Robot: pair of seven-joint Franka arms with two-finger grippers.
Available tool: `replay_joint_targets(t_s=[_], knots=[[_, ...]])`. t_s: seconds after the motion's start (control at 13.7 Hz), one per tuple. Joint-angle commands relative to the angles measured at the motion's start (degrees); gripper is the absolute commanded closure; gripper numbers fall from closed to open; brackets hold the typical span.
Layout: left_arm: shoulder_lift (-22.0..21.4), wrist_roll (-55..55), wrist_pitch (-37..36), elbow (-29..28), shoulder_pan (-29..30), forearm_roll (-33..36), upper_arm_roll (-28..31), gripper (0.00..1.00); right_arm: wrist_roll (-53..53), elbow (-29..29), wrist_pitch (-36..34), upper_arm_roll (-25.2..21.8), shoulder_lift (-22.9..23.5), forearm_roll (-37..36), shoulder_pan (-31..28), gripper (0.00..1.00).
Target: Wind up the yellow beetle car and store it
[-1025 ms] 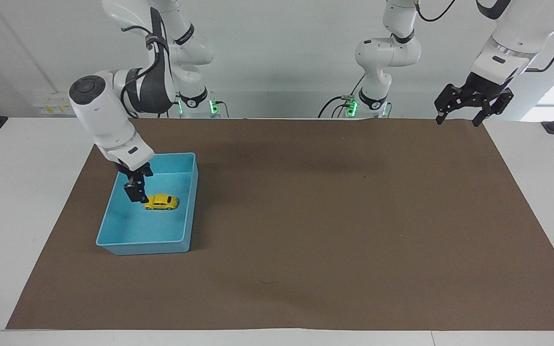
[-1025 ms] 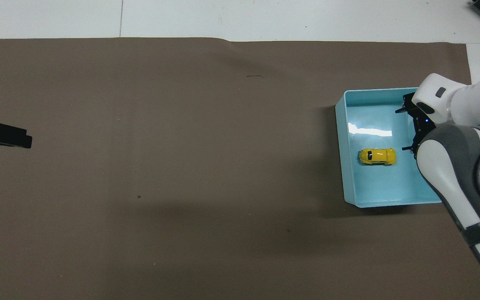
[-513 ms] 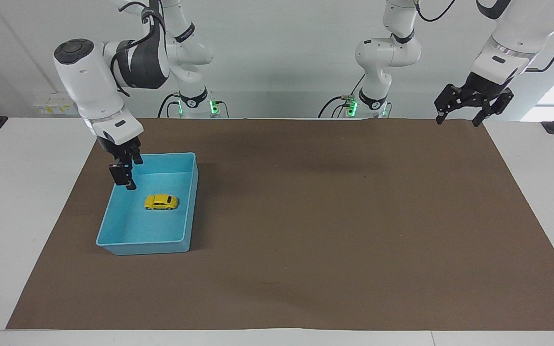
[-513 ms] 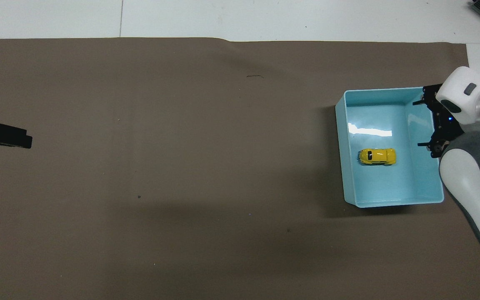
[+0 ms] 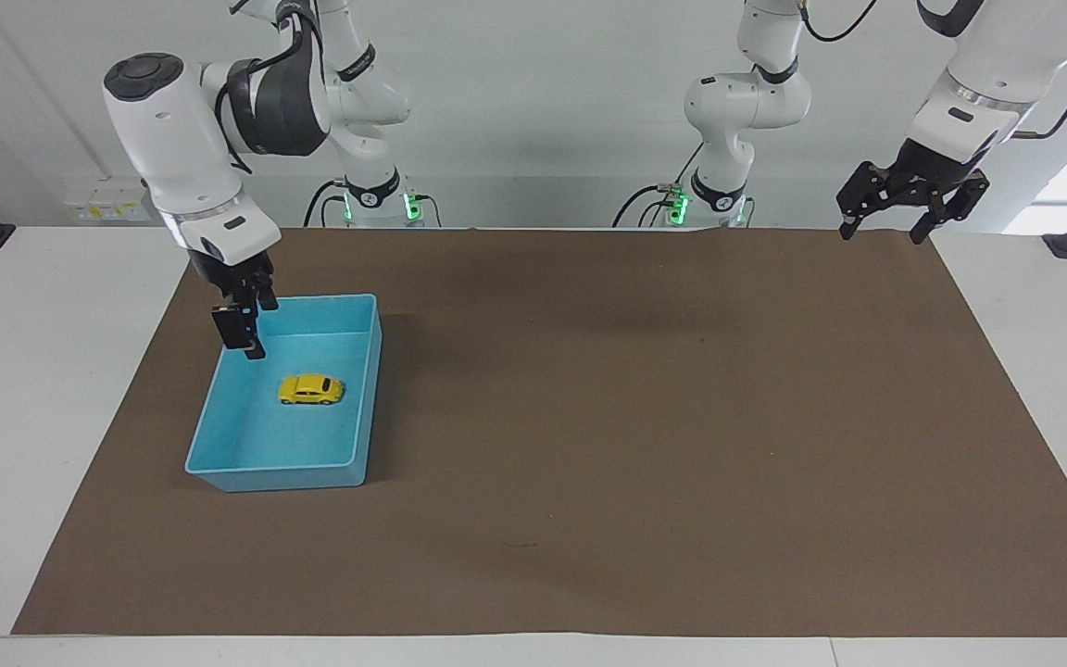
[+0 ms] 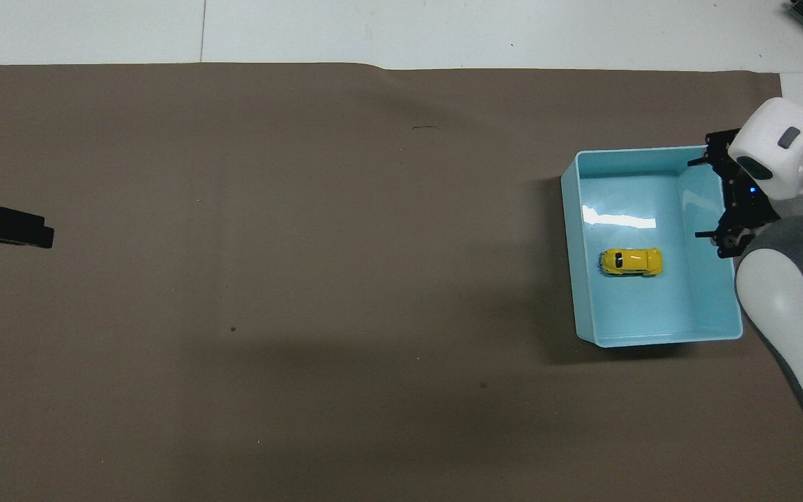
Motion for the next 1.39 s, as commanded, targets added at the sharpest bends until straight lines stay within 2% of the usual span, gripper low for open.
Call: replay_joint_targets(t_s=[0.0, 0.37, 0.88, 1.03, 1.17, 1.32], knots=[[-0.6, 0.1, -0.8, 0.2, -0.5, 0.6, 0.4, 0.0, 5.3, 1.1, -0.9, -1.3, 0.5, -0.7, 2.1, 0.0], [-0.6, 0.1, -0.8, 0.2, -0.5, 0.6, 0.4, 0.0, 16.3, 1.1, -1.7, -5.1, -0.4, 0.3, 3.8, 0.0], [-0.6, 0.1, -0.8, 0.2, -0.5, 0.6, 0.4, 0.0, 23.6, 4.3, -6.2, -10.2, -1.2, 0.6, 5.5, 0.0], [-0.6, 0.1, -0.8, 0.2, -0.5, 0.6, 0.4, 0.0, 28.7, 5.0, -7.8, -10.0, -1.2, 0.6, 5.3, 0.0], [-0.6, 0.1, -0.8, 0.2, -0.5, 0.6, 0.4, 0.0, 35.2, 8.6, -11.2, -9.9, -1.1, 0.1, 5.1, 0.0], [-0.6, 0.1, -0.8, 0.2, -0.5, 0.6, 0.4, 0.0, 46.1, 10.3, -14.8, -10.2, -1.0, 0.5, 5.1, 0.0]])
